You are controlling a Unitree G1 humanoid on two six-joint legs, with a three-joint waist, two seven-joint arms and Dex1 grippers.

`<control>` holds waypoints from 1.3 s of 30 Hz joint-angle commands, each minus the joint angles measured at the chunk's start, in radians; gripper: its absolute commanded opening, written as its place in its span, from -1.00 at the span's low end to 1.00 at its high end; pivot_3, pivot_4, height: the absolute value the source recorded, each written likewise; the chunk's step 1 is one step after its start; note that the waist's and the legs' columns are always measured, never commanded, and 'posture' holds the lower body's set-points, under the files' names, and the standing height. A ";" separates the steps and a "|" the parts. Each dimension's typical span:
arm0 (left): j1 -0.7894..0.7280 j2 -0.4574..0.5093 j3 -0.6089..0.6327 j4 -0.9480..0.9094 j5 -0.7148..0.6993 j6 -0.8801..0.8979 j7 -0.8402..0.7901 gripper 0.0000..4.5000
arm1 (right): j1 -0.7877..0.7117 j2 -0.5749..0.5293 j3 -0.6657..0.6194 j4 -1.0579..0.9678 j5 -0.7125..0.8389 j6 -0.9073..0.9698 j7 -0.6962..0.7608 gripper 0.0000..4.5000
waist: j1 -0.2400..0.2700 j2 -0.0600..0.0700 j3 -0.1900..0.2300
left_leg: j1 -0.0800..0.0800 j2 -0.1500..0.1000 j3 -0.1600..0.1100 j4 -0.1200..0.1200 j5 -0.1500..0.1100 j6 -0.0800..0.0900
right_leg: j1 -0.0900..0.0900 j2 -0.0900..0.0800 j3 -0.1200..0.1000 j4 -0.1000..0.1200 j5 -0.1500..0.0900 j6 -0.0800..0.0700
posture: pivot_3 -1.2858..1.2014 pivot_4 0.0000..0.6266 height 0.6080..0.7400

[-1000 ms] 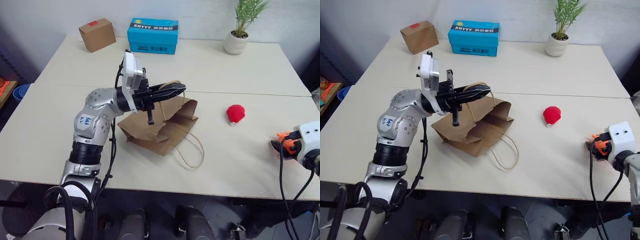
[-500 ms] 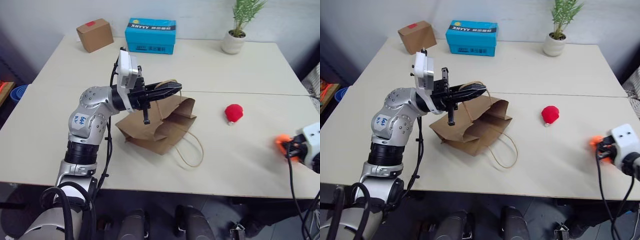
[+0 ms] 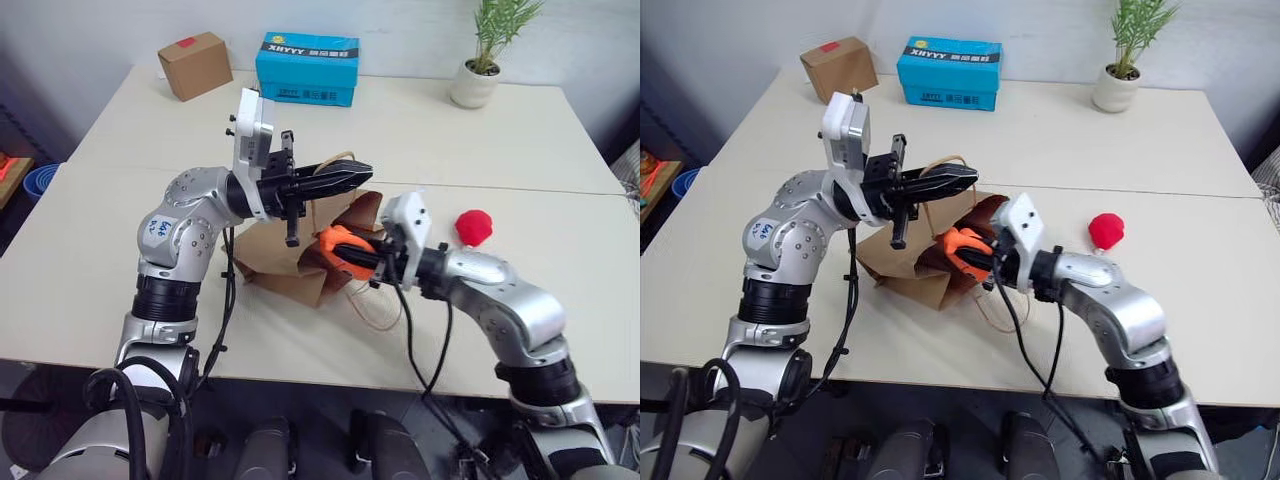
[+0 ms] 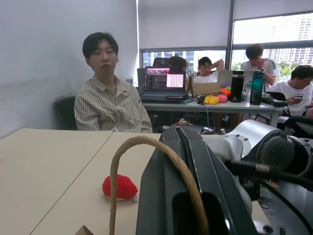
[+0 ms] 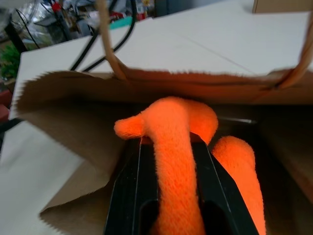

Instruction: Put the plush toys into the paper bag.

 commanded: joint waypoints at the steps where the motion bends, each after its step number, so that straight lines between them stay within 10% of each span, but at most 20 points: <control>1: -0.007 -0.009 0.017 -0.034 -0.037 0.006 -0.008 -1.00 | -0.054 0.032 0.070 0.089 -0.103 -0.082 -0.007 -0.94 | -0.005 0.000 0.000 | 0.000 0.000 0.000 0.000 0.000 0.000 | 0.000 0.000 0.000 0.000 0.000 0.001 | 0.03 -0.52 1.00; 9: 0.003 -0.026 0.014 -0.025 -0.049 0.014 -0.031 -1.00 | -0.183 0.225 0.081 0.414 -0.174 -0.250 0.016 -0.94 | -0.030 0.000 0.000 | 0.000 0.002 0.000 0.000 0.001 0.000 | 0.000 0.001 0.000 0.001 0.001 0.001 | 0.03 -0.52 1.00; 21: 0.008 -0.006 0.037 0.007 -0.036 -0.011 -0.039 -1.00 | -0.040 -0.017 -0.138 0.174 0.024 -0.174 0.284 0.94 | -0.022 0.000 0.000 | 0.000 0.001 0.000 0.000 0.001 0.000 | 0.000 0.000 0.000 0.000 0.001 0.001 | 0.03 -0.52 1.00; 33: 0.020 0.012 0.044 -0.027 -0.032 -0.018 -0.014 -1.00 | 0.609 -0.220 -0.627 0.097 -0.072 -0.511 0.231 0.99 | -0.001 0.000 0.000 | 0.004 0.001 0.002 -0.002 0.000 0.000 | 0.002 0.001 0.002 -0.001 0.001 0.001 | 0.03 -0.52 1.00; 39: 0.018 0.016 0.037 -0.026 -0.019 -0.027 -0.009 -1.00 | 0.480 -0.229 -0.590 0.178 -0.181 -0.500 0.037 0.99 | -0.029 0.000 0.000 | 0.009 0.002 0.009 -0.002 0.001 0.000 | 0.003 -0.002 0.008 0.000 0.002 0.004 | 0.03 -0.52 1.00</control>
